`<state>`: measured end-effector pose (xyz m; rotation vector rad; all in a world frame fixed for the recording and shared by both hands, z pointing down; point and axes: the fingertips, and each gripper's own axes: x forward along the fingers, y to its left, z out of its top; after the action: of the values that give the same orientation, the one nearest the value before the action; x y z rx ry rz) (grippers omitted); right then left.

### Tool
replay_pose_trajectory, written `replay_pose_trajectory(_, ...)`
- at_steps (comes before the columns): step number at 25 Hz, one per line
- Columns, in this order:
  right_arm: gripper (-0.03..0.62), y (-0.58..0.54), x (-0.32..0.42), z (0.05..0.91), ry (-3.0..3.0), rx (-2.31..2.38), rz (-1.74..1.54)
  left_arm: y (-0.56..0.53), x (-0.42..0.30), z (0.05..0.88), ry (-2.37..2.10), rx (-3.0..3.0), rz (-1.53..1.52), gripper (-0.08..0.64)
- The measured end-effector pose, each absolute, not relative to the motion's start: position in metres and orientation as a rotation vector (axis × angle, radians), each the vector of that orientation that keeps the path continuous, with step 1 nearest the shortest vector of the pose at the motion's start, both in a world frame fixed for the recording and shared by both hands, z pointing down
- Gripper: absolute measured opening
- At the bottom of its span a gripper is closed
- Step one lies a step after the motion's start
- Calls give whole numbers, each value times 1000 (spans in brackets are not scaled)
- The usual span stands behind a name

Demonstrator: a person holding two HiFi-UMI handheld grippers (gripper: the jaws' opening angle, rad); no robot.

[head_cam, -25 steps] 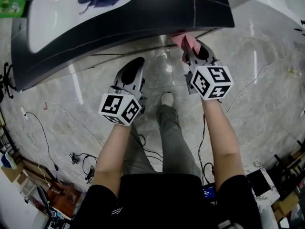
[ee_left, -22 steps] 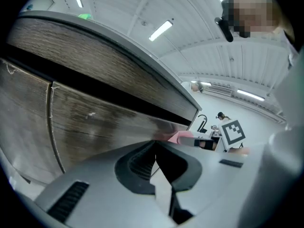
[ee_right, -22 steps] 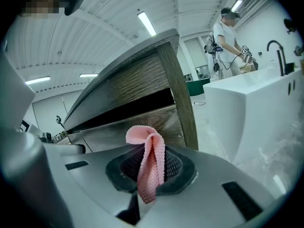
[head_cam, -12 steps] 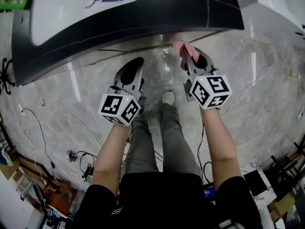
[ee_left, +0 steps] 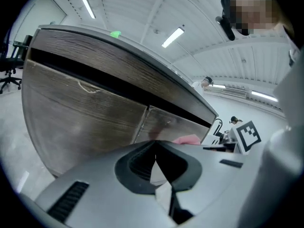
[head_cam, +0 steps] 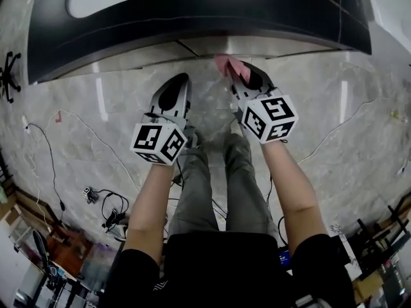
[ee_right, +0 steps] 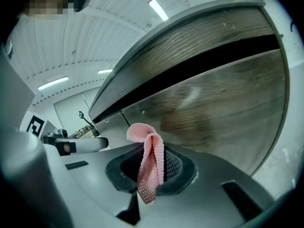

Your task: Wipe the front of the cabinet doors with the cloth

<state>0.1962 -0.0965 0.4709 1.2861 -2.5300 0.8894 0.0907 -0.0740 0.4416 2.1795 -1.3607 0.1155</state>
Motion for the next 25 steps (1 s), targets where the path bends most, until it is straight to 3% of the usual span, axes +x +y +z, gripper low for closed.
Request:
replay_pose_trajectory(12, 43, -121, 124, 484, -2530, 1254, 846, -67, 9, 455, -1446, 2110, 114, 9)
replay_pose_trajectory(25, 43, -138, 177, 486, -2483, 1373, 865, -93, 64, 460, -1344, 2175, 134, 9)
